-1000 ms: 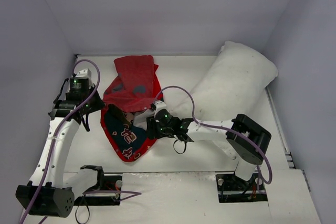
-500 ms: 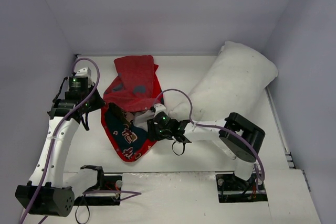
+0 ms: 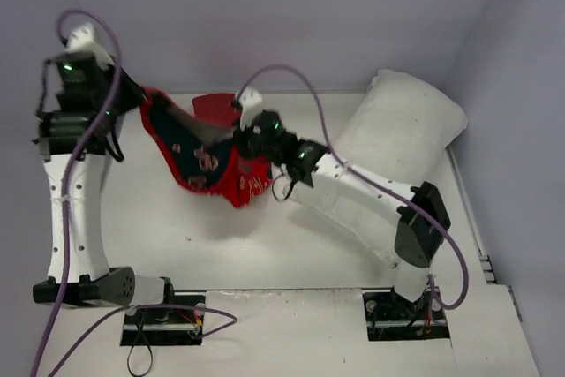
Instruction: Put the pillow into the pillowcase
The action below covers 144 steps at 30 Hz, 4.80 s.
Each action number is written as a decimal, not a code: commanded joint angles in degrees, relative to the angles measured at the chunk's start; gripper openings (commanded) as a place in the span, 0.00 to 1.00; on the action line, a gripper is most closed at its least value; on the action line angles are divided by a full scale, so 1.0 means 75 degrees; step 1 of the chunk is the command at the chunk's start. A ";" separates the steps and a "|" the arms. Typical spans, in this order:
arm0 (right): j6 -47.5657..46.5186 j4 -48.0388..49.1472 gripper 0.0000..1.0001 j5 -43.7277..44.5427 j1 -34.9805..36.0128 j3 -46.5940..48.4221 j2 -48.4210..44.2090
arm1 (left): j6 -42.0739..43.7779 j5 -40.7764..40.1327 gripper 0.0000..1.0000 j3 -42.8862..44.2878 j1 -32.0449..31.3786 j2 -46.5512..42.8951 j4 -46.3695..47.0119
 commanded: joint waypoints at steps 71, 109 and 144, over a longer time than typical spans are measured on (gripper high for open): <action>-0.1761 0.2369 0.05 -0.1624 -0.3543 -0.2903 -0.0843 | -0.1991 -0.2717 0.00 -0.7719 -0.0422 -0.5717 0.1833; 0.2235 -0.1768 1.00 0.2494 -0.6590 -0.0313 -0.0236 | 0.0153 -0.0080 0.66 -0.5879 -0.1594 -0.3995 0.0754; -0.3236 -0.1568 0.00 -0.2092 -0.5489 -0.2070 -0.5049 | -0.0349 -0.0243 0.67 -0.4134 -0.3926 0.2540 0.4373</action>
